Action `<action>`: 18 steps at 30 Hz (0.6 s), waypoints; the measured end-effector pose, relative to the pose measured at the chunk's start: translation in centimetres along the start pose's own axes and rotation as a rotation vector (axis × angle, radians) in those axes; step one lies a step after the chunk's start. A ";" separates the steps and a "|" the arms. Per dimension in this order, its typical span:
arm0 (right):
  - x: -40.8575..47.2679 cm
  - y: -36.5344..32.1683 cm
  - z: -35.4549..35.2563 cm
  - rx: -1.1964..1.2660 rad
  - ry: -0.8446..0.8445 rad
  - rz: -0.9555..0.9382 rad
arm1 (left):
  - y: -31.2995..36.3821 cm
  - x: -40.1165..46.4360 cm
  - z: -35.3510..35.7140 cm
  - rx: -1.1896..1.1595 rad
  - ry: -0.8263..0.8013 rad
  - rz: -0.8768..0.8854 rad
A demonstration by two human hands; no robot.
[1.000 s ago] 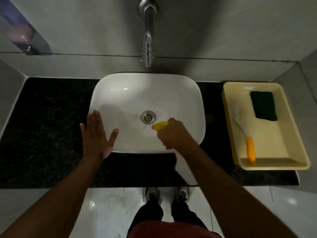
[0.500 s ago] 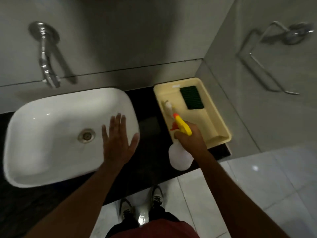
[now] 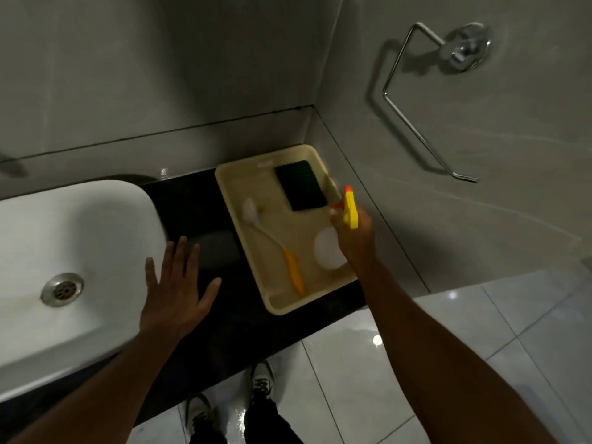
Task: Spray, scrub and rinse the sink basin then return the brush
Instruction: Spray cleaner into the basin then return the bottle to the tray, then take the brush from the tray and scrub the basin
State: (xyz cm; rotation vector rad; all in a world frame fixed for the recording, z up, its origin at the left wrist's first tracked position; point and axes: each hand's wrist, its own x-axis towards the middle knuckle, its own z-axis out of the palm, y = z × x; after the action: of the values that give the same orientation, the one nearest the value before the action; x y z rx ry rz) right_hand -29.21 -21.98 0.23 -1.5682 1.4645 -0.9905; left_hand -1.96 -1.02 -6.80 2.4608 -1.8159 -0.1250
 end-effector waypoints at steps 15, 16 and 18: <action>-10.1 4.2 3.7 0.130 0.207 0.445 | 0.2 0.6 -0.1 -0.011 -0.083 -0.066; -10.8 3.8 5.0 0.026 0.101 0.452 | 0.2 0.5 -0.1 -0.010 -0.085 -0.067; -10.8 3.3 7.5 -0.170 -0.162 0.448 | 0.2 0.5 -0.1 -0.016 -0.087 -0.067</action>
State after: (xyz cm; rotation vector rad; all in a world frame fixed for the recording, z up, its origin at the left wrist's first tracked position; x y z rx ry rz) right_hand -24.14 -11.18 -6.30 -1.3123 1.7166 -0.4801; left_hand -1.93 -1.58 -6.66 2.5441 -1.7578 -0.2541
